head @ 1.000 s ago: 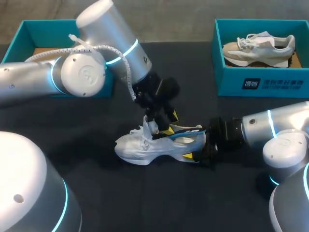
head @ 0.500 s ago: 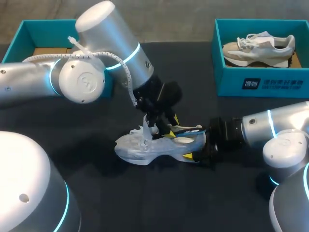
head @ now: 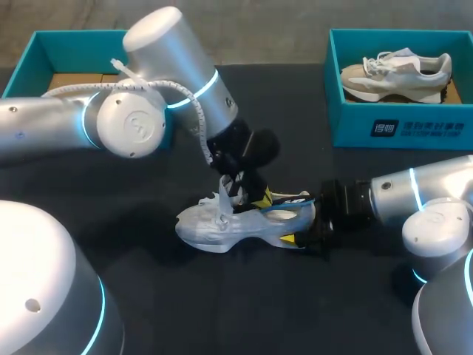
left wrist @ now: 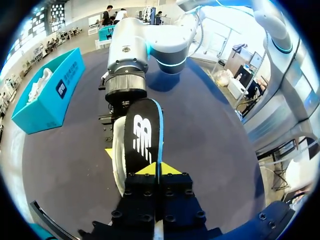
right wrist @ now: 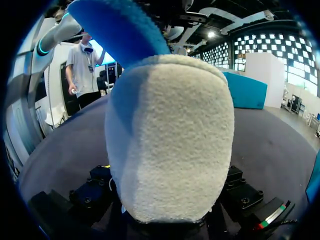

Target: Take the shoe out of the shoebox, open the shoe tongue, remove and reinsert the insole, then place the shoe into the shoebox

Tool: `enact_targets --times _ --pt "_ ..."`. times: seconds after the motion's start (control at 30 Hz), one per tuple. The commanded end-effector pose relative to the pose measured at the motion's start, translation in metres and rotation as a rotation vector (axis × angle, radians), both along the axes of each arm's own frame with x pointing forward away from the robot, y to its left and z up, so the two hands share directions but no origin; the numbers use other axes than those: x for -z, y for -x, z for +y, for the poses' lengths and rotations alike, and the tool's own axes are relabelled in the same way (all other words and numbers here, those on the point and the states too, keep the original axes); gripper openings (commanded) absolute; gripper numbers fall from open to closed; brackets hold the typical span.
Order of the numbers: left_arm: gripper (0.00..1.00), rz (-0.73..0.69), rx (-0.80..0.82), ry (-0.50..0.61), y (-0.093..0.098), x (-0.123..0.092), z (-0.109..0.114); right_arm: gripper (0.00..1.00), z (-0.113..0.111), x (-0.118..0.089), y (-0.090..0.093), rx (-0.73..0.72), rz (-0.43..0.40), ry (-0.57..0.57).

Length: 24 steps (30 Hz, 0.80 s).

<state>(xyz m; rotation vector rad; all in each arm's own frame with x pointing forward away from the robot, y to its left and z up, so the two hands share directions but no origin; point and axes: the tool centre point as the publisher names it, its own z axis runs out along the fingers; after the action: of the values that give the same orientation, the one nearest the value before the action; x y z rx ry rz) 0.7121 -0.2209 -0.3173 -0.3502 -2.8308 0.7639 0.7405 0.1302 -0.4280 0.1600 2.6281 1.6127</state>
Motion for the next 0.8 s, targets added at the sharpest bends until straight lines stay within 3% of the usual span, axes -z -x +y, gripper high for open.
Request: enact_targets --times 0.03,0.53,0.8 --pt "0.00 -0.004 0.008 0.005 0.002 -0.004 0.002 0.00 0.000 0.001 -0.001 0.001 0.002 0.004" --pt "0.00 -0.054 0.046 0.072 0.025 -0.055 0.036 0.00 0.000 0.001 -0.001 0.001 0.002 0.004" --pt "0.00 -0.100 0.023 0.073 0.025 -0.079 0.051 0.00 0.000 0.001 -0.001 0.001 0.002 0.004"
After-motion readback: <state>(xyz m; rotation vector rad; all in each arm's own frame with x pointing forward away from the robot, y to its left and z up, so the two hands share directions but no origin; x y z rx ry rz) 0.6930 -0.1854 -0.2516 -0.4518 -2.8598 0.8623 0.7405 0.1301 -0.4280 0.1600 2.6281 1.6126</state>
